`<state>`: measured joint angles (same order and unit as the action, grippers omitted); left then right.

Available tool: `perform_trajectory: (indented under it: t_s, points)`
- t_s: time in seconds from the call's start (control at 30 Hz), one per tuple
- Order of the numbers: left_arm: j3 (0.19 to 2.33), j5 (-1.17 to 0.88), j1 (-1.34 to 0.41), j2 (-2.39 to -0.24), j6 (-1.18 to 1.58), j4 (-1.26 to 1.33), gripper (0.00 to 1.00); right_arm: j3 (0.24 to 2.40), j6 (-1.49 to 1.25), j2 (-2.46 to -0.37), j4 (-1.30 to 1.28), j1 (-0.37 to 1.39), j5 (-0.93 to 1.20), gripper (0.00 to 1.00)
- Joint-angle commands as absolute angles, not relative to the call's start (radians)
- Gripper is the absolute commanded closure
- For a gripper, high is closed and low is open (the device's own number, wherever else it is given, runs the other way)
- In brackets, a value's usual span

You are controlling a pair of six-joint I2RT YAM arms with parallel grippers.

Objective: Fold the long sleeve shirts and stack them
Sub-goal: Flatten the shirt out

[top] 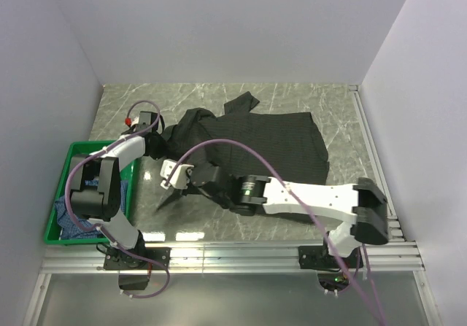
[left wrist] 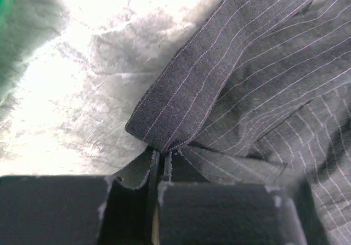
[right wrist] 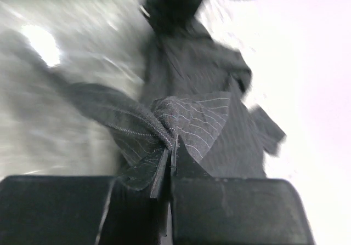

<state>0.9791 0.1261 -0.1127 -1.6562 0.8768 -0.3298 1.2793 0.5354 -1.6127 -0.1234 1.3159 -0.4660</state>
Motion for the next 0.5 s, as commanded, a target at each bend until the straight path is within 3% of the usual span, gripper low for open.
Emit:
perform_trajectory:
  t_s: [0.0, 0.23, 0.47]
  points:
    - [1.026, 0.149, -0.115, -1.664, 0.856, -0.341, 1.00, 1.341, 0.419, -1.549, -0.351, 1.338, -0.229, 1.00]
    - [1.016, 0.170, -0.115, -1.632, 0.848, -0.357, 0.99, 1.368, 0.338, -1.516, -0.471, 1.359, 0.096, 1.00]
    - [0.937, 0.199, -0.112, -1.484, 0.870, -0.360, 0.98, 1.491, 0.281, -1.660, -0.529, 1.437, 0.276, 0.88]
